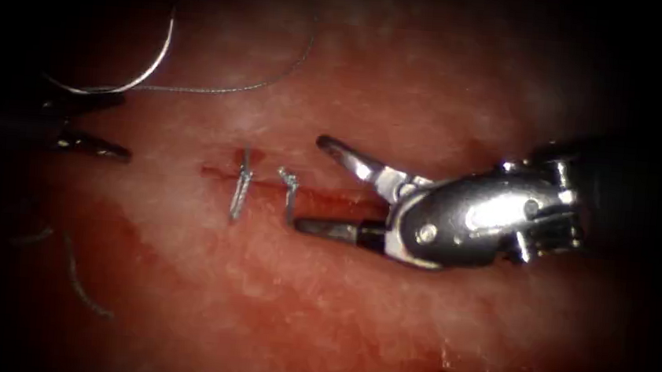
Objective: Wound Closure
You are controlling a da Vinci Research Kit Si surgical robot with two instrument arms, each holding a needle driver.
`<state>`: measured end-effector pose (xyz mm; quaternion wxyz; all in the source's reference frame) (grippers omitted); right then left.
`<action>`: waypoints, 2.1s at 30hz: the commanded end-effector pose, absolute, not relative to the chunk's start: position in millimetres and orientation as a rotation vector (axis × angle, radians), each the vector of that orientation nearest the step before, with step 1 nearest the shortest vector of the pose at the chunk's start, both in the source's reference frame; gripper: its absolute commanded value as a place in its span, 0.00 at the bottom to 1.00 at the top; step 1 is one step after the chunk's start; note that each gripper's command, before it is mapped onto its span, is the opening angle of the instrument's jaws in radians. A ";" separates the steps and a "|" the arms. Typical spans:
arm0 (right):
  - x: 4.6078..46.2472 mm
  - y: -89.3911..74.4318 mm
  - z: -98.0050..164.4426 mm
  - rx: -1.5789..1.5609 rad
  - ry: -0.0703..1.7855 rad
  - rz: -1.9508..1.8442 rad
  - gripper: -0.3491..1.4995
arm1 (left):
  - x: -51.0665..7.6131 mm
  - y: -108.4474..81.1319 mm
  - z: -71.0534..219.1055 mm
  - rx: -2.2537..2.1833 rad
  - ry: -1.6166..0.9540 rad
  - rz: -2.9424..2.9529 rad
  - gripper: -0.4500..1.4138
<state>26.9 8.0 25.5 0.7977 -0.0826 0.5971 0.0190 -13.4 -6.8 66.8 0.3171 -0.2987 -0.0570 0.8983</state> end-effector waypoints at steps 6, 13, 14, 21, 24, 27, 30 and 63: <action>27.8 7.1 25.9 -0.174 1.283 0.041 0.95 | -14.2 -8.4 66.5 -0.817 -0.211 2.365 0.42; 28.0 6.9 26.2 -0.178 1.282 0.040 0.95 | -16.2 -7.8 62.8 -0.955 -0.209 2.353 0.41; 28.0 6.9 26.2 -0.178 1.282 0.040 0.95 | -16.4 -7.2 61.8 -0.995 -0.178 2.364 0.40; 28.1 6.8 26.3 -0.179 1.281 0.040 0.95 | -15.2 -5.3 62.2 -0.923 -0.054 2.402 0.34; 28.2 6.8 26.3 -0.175 1.282 0.045 0.95 | -14.5 -5.4 63.6 -0.900 -0.058 2.423 0.36; 28.2 6.8 26.3 -0.175 1.282 0.045 0.95 | -14.2 -6.1 64.7 -0.873 -0.056 2.450 0.36; 28.2 6.8 26.3 -0.175 1.282 0.045 0.95 | -14.3 -7.0 65.1 -0.890 -0.085 2.441 0.36; 28.5 6.6 26.1 -0.163 1.281 0.060 0.95 | -25.4 -14.9 68.8 -1.128 -0.614 2.227 0.39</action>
